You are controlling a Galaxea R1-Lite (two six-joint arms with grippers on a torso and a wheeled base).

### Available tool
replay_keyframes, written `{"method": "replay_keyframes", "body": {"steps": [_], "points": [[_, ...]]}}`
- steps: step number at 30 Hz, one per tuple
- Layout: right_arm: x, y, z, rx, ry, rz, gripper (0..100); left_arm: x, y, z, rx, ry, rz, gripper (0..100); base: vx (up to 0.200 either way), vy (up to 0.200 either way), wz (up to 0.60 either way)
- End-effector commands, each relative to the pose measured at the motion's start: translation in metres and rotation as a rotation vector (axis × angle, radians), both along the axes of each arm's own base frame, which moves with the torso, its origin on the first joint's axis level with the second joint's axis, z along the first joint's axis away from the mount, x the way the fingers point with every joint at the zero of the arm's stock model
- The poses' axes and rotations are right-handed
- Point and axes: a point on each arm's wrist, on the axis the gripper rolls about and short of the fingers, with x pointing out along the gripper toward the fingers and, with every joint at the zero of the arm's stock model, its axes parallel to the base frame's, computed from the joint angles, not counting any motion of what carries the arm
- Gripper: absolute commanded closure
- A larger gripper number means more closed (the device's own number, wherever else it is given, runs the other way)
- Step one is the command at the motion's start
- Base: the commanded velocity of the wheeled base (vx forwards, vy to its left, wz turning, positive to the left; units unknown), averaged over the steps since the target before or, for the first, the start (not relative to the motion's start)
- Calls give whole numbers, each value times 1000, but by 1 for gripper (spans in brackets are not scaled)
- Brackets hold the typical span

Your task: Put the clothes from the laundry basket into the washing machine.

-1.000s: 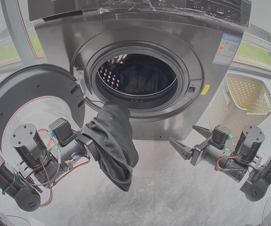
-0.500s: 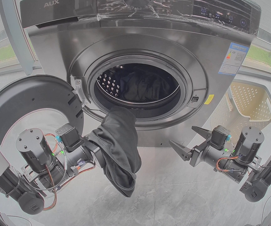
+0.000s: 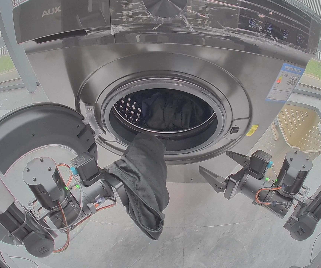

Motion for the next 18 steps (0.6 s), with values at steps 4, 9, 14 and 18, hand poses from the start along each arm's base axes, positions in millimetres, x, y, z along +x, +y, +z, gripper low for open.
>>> {"method": "replay_keyframes", "body": {"steps": [4, 9, 14, 18], "points": [[0, 0, -1, -2, 2, 1, 0, 0, -2, -3, 5, 9, -6, 100, 100, 0, 0], [0, 1, 0, -1, 0, 3, 0, 1, -3, -5, 11, 14, -6, 100, 200, 0, 0], [-1, 2, -1, -1, 2, 7, 0, 1, -4, -4, 9, 11, -10, 100, 200, 0, 0], [-1, 2, -1, -1, 2, 9, 0, -1, -8, -3, 5, 5, -26, 100, 50, 0, 0]]}}
